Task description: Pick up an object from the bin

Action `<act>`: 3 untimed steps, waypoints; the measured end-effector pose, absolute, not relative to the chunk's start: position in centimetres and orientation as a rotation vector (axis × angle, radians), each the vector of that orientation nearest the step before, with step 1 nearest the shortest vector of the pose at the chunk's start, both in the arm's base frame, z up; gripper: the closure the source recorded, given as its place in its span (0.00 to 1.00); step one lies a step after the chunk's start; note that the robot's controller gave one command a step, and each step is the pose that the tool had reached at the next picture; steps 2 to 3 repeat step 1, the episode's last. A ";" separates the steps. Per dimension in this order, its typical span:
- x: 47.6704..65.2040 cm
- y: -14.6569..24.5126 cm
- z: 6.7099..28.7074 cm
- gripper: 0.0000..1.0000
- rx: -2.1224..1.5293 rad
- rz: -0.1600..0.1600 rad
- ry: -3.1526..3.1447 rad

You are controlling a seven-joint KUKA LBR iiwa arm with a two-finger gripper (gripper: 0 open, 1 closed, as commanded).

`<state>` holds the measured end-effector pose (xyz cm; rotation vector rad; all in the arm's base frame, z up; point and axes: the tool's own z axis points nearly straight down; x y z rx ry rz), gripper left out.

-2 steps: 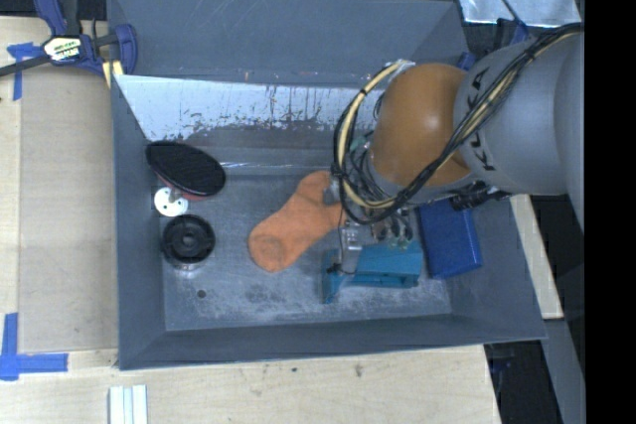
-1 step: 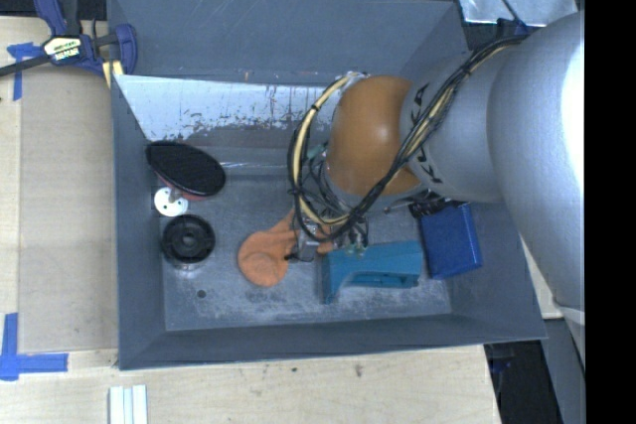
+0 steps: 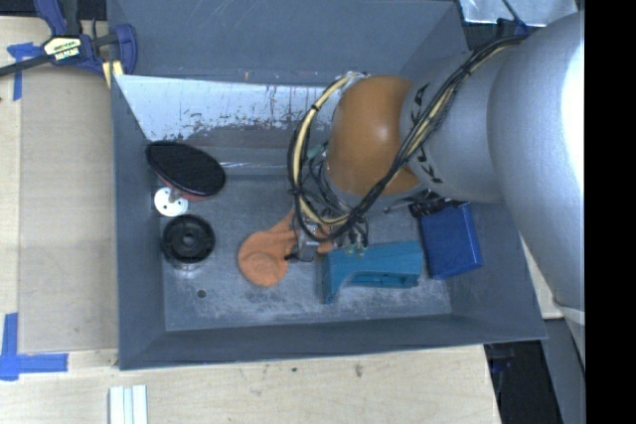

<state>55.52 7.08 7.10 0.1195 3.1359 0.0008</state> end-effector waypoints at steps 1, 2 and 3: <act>55.0 9.4 21.7 1.00 0.113 0.002 3.134; 55.0 9.4 21.7 1.00 0.113 0.002 3.134; 55.0 9.4 21.7 1.00 0.113 0.002 3.134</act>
Offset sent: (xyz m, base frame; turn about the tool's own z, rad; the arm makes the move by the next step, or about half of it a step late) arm 0.0000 0.0000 0.0000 0.0000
